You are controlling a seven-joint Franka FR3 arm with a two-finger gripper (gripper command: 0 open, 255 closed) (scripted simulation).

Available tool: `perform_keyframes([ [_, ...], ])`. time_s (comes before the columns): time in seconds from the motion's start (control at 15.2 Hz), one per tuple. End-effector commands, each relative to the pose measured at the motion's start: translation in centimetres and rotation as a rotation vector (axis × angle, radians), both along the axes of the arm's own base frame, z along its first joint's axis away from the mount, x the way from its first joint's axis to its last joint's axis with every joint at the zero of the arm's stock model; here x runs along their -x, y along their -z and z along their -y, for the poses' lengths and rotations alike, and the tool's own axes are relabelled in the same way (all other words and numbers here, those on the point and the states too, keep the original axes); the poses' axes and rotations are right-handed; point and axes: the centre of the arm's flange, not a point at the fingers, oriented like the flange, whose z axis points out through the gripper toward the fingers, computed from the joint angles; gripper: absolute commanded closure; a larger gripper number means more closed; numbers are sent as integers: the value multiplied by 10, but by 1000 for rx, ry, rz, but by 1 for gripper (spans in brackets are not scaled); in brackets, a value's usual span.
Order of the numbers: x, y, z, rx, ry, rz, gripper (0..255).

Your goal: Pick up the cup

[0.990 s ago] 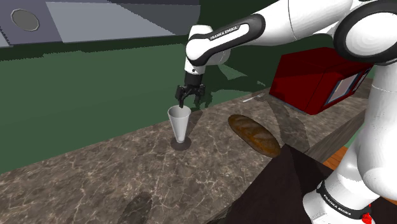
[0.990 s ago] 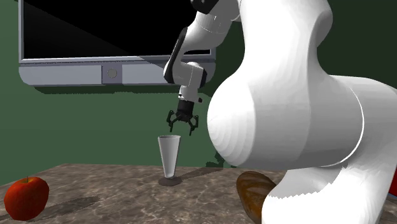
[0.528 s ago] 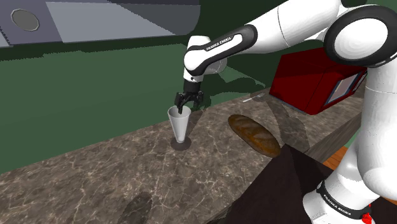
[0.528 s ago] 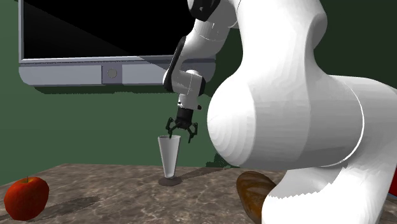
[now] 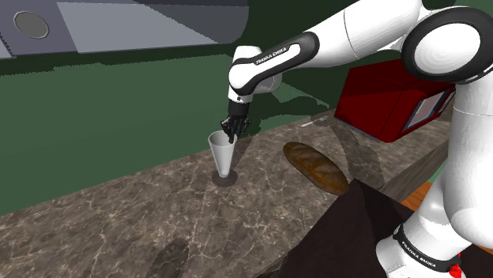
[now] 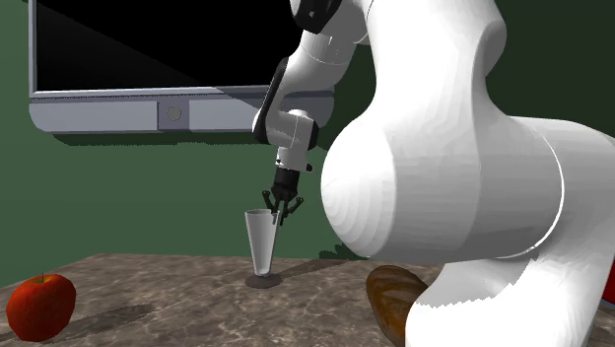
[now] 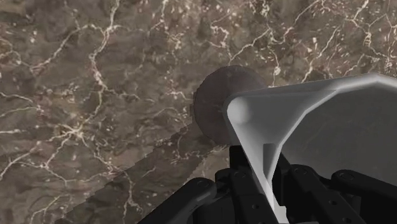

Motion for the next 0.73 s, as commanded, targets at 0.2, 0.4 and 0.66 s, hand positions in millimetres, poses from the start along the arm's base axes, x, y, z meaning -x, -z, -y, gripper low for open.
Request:
perform_keyframes([
  [0.2,0,-6,0,0,0,-1,255],
  [0.4,0,-21,0,0,0,-1,255],
  [0.66,0,-43,0,0,0,-1,255],
])
